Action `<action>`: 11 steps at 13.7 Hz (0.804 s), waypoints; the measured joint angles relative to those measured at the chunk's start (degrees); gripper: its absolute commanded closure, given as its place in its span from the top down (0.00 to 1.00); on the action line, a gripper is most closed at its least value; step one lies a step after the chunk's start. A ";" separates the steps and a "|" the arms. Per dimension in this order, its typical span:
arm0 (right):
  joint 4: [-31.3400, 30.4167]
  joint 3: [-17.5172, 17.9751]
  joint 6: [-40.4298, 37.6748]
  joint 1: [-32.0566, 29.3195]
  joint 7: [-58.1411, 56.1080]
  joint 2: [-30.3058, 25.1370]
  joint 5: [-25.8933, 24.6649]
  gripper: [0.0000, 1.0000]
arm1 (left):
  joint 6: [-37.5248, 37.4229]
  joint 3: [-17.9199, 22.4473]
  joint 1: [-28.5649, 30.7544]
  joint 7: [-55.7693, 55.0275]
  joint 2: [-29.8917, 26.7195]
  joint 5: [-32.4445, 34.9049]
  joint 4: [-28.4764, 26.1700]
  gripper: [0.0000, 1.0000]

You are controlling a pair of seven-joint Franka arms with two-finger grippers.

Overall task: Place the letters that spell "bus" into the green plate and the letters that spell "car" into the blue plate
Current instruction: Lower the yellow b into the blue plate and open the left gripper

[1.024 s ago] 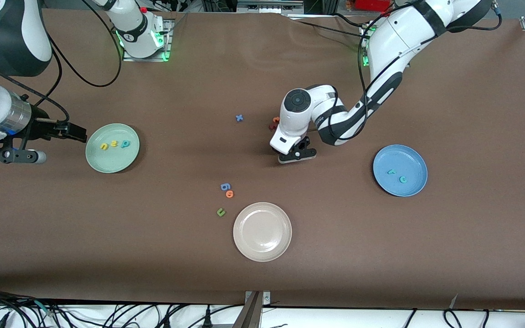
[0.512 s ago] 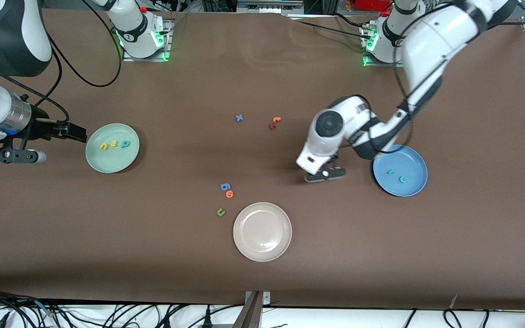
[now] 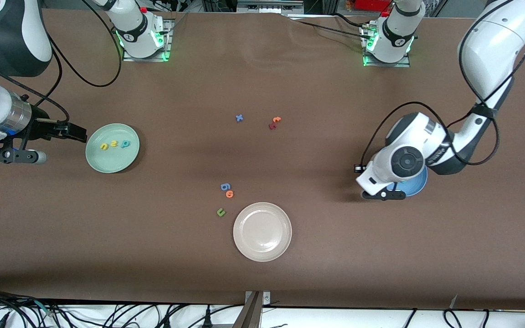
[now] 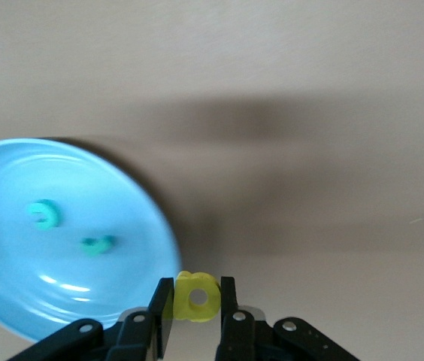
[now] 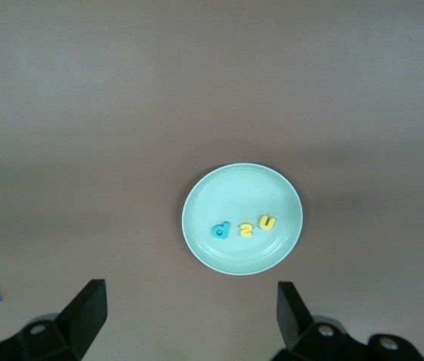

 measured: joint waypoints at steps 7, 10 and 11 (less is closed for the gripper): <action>0.00 0.00 0.00 0.00 0.00 0.00 0.00 1.00 | -1.69 1.89 6.44 17.44 0.02 0.00 -0.21 1.00; 0.00 0.00 0.02 0.00 0.01 0.01 0.00 1.00 | -8.03 1.47 6.94 17.65 -0.16 -0.20 3.00 1.00; 0.00 0.00 0.03 0.00 0.01 0.01 0.00 1.00 | -11.49 1.19 6.94 17.86 -0.32 -0.50 5.10 1.00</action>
